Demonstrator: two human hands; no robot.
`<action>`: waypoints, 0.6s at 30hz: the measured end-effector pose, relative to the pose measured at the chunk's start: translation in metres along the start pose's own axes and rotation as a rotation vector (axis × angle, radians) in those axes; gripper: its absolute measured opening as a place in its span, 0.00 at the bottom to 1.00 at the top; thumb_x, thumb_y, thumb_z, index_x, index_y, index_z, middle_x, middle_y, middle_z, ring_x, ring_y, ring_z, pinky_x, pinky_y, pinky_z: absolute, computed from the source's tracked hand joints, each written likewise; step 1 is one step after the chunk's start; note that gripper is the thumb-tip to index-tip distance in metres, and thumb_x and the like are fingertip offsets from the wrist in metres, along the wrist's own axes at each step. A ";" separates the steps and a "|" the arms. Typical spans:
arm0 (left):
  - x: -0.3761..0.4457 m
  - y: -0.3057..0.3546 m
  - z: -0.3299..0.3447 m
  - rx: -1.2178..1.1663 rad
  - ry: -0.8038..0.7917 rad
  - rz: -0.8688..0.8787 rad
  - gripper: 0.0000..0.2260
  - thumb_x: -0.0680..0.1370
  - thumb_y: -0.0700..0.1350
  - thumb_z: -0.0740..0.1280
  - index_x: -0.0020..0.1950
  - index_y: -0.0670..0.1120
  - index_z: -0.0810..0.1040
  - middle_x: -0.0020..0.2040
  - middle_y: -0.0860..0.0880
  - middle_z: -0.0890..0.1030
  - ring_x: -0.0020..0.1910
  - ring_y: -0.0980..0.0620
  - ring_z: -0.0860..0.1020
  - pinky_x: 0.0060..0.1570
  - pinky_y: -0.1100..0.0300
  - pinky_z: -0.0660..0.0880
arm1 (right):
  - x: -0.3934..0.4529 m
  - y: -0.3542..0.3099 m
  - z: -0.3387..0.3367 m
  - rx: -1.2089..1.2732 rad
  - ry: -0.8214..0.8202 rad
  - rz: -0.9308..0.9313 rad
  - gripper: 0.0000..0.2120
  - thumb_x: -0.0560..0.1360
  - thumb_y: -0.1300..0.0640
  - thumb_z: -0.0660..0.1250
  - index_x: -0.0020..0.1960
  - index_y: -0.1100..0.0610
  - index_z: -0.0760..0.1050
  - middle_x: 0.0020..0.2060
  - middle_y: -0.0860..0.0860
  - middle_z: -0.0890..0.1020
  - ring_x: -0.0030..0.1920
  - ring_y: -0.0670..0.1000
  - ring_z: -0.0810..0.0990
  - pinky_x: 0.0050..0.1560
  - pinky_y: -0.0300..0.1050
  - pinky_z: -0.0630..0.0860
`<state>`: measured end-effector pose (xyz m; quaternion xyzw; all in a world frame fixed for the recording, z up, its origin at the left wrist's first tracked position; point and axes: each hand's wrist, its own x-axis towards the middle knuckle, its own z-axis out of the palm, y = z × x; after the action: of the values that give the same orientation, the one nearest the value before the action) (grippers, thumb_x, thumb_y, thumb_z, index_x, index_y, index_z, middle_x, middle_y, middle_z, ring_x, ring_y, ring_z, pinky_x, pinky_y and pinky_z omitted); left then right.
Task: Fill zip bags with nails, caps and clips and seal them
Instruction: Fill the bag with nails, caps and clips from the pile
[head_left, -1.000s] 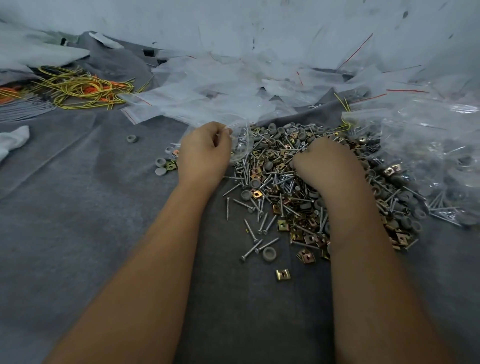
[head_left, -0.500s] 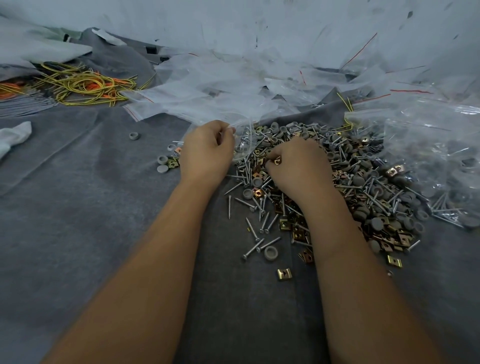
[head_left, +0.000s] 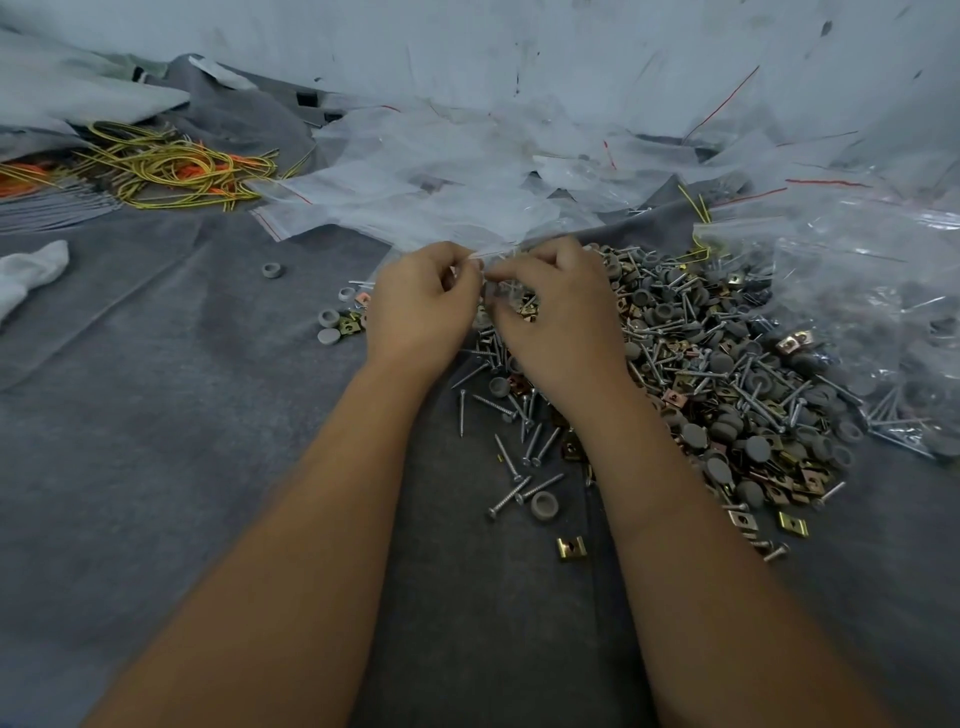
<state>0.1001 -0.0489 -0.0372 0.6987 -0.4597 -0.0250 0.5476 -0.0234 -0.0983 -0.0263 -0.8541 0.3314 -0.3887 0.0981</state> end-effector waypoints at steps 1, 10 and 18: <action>0.000 0.000 0.000 -0.006 -0.002 0.001 0.09 0.78 0.47 0.64 0.42 0.48 0.82 0.26 0.53 0.73 0.28 0.55 0.70 0.33 0.54 0.70 | 0.000 0.001 0.001 -0.009 -0.006 0.002 0.12 0.73 0.54 0.72 0.56 0.51 0.82 0.51 0.52 0.76 0.56 0.53 0.72 0.56 0.43 0.67; 0.003 -0.003 0.002 -0.094 0.046 -0.047 0.10 0.75 0.51 0.64 0.41 0.48 0.82 0.28 0.50 0.77 0.29 0.53 0.73 0.35 0.51 0.74 | 0.004 0.003 -0.005 0.087 -0.015 0.068 0.12 0.78 0.52 0.66 0.60 0.49 0.80 0.51 0.51 0.76 0.54 0.51 0.74 0.55 0.45 0.71; 0.006 -0.007 0.001 -0.139 0.146 -0.151 0.09 0.75 0.48 0.63 0.38 0.49 0.80 0.25 0.53 0.72 0.26 0.56 0.67 0.31 0.58 0.66 | 0.004 0.000 -0.026 0.078 -0.271 0.207 0.13 0.69 0.64 0.58 0.38 0.48 0.77 0.32 0.43 0.76 0.32 0.44 0.73 0.33 0.42 0.65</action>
<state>0.1073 -0.0542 -0.0405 0.6916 -0.3618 -0.0468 0.6234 -0.0404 -0.0987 -0.0062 -0.8555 0.3859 -0.2705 0.2147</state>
